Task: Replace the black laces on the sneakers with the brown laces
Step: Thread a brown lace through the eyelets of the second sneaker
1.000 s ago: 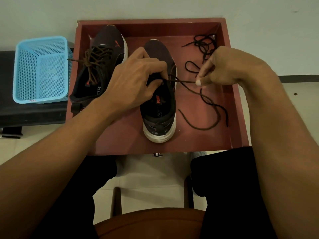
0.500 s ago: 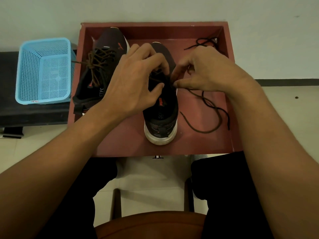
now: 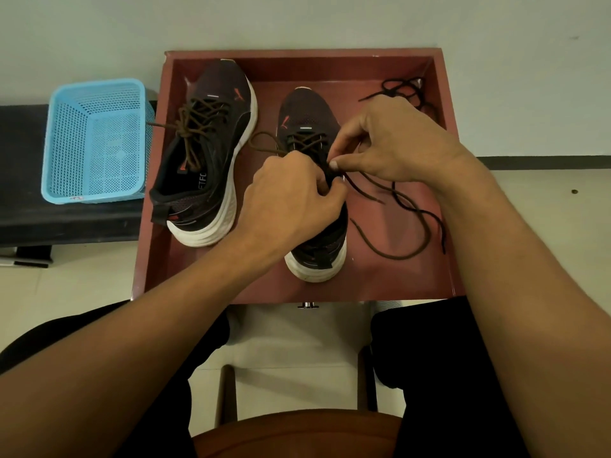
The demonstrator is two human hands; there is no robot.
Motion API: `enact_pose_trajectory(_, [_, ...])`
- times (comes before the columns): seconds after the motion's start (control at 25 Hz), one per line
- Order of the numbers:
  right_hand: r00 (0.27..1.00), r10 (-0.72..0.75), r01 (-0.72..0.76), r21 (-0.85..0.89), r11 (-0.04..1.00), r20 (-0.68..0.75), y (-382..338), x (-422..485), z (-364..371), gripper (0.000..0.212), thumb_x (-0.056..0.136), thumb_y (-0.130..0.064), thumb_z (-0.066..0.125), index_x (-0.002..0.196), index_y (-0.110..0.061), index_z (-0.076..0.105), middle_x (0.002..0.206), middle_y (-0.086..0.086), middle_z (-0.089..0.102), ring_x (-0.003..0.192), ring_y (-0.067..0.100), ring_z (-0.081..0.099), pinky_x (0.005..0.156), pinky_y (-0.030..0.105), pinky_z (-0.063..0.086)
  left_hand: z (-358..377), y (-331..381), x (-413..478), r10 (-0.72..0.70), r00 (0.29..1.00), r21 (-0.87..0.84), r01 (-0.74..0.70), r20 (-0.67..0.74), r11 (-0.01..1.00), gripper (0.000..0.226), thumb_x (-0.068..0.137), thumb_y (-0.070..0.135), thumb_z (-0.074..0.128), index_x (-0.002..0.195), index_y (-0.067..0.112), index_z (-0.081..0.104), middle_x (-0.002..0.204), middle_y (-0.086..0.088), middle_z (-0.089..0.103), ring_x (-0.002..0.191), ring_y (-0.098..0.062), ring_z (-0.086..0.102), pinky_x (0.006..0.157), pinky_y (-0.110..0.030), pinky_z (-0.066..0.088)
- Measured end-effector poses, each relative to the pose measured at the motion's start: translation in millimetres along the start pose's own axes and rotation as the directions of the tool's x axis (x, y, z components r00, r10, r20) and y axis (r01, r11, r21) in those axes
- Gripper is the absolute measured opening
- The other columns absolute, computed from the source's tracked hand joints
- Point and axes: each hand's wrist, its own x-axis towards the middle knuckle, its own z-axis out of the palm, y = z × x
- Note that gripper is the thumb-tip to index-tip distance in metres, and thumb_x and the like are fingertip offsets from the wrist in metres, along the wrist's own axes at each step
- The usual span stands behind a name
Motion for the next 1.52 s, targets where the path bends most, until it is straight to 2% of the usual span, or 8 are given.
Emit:
enact_pose_trajectory(0.16, [0.999, 0.045, -0.045, 0.009, 0.999, 0.006, 1, 1, -1, 0.003, 0.09, -0.034, 0.082, 0.092, -0.033, 0.082, 0.082, -0.017, 0.073, 0.072, -0.01, 0.062, 0.065, 0.004, 0.039, 2, 0, -3, -0.044, 0.999, -0.079, 0.041, -0.03, 0.996, 0.042, 0.087, 0.048, 0.057, 0.057, 0.02, 0.066, 0.049, 0.004, 0.063, 0.052, -0.013, 0.065, 0.06, -0.04, 0.061])
enact_pose_trajectory(0.44, [0.949, 0.311, -0.31, -0.035, 0.95, 0.055, 34, -12, -19, 0.005, 0.085, -0.025, 0.086, 0.084, -0.028, 0.082, 0.082, -0.008, 0.074, 0.085, 0.012, 0.069, 0.072, 0.023, 0.045, 2, -5, -4, -0.031, 0.998, -0.107, 0.026, -0.049, 0.994, 0.042, 0.084, 0.047, 0.052, 0.056, 0.02, 0.065, 0.048, 0.005, 0.064, 0.05, -0.011, 0.066, 0.064, -0.037, 0.062])
enact_pose_trajectory(0.64, [0.997, 0.072, -0.072, 0.012, 0.997, 0.014, 12, -8, -12, 0.014, 0.084, -0.033, 0.087, 0.097, -0.031, 0.082, 0.079, -0.015, 0.071, 0.063, -0.008, 0.06, 0.057, 0.005, 0.039, 3, -3, -5, 0.033, 0.997, -0.041, -0.036, -0.068, 0.999, 0.041, 0.09, 0.045, 0.057, 0.058, 0.02, 0.062, 0.048, 0.006, 0.058, 0.048, -0.011, 0.058, 0.061, -0.038, 0.058])
enact_pose_trajectory(0.76, [0.998, -0.056, 0.056, 0.019, 0.998, -0.007, -5, -1, -3, 0.012, 0.087, -0.032, 0.085, 0.098, -0.03, 0.083, 0.067, -0.024, 0.064, 0.061, -0.017, 0.056, 0.058, -0.001, 0.037, 4, -4, -4, 0.047, 0.996, -0.02, -0.049, -0.074, 0.999, 0.04, 0.091, 0.046, 0.057, 0.06, 0.022, 0.063, 0.05, 0.006, 0.057, 0.049, -0.013, 0.057, 0.058, -0.038, 0.057])
enact_pose_trajectory(0.84, [0.999, -0.04, 0.04, 0.013, 0.999, -0.025, -7, 0, -1, 0.007, 0.088, -0.032, 0.084, 0.094, -0.031, 0.083, 0.057, -0.027, 0.058, 0.061, -0.021, 0.054, 0.057, 0.001, 0.036, 5, -3, -6, 0.053, 0.996, -0.01, -0.054, -0.072, 0.999, 0.039, 0.092, 0.045, 0.058, 0.061, 0.022, 0.063, 0.051, 0.007, 0.057, 0.049, -0.011, 0.057, 0.057, -0.036, 0.056])
enact_pose_trajectory(1.04, [1.0, -0.002, 0.003, -0.027, 1.0, 0.03, -2, 2, 0, 0.004, 0.091, -0.033, 0.08, 0.094, -0.03, 0.081, 0.072, -0.025, 0.06, 0.063, -0.023, 0.054, 0.062, 0.009, 0.035, 6, -4, -7, 0.076, 0.993, 0.01, -0.075, -0.089, 0.997, 0.039, 0.094, 0.044, 0.058, 0.061, 0.023, 0.061, 0.052, 0.008, 0.057, 0.05, -0.011, 0.057, 0.056, -0.035, 0.055])
enact_pose_trajectory(1.32, [0.936, 0.352, -0.351, -0.066, 0.934, 0.019, 33, -5, -15, 0.005, 0.092, -0.03, 0.08, 0.091, -0.026, 0.079, 0.085, -0.006, 0.07, 0.086, 0.015, 0.066, 0.082, 0.031, 0.05, 6, -7, -7, 0.104, 0.991, 0.012, -0.104, -0.087, 0.995, 0.041, 0.094, 0.041, 0.06, 0.058, 0.022, 0.055, 0.05, 0.009, 0.056, 0.049, -0.009, 0.056, 0.058, -0.033, 0.055])
enact_pose_trajectory(1.52, [0.975, 0.21, -0.209, -0.021, 0.978, 0.071, 24, -7, -15, 0.005, 0.09, -0.032, 0.081, 0.093, -0.029, 0.079, 0.087, -0.01, 0.072, 0.073, -0.002, 0.061, 0.065, 0.016, 0.041, 6, -7, -6, 0.109, 0.99, 0.01, -0.108, -0.091, 0.994, 0.041, 0.093, 0.042, 0.06, 0.058, 0.021, 0.055, 0.05, 0.008, 0.056, 0.049, -0.009, 0.056, 0.056, -0.034, 0.055])
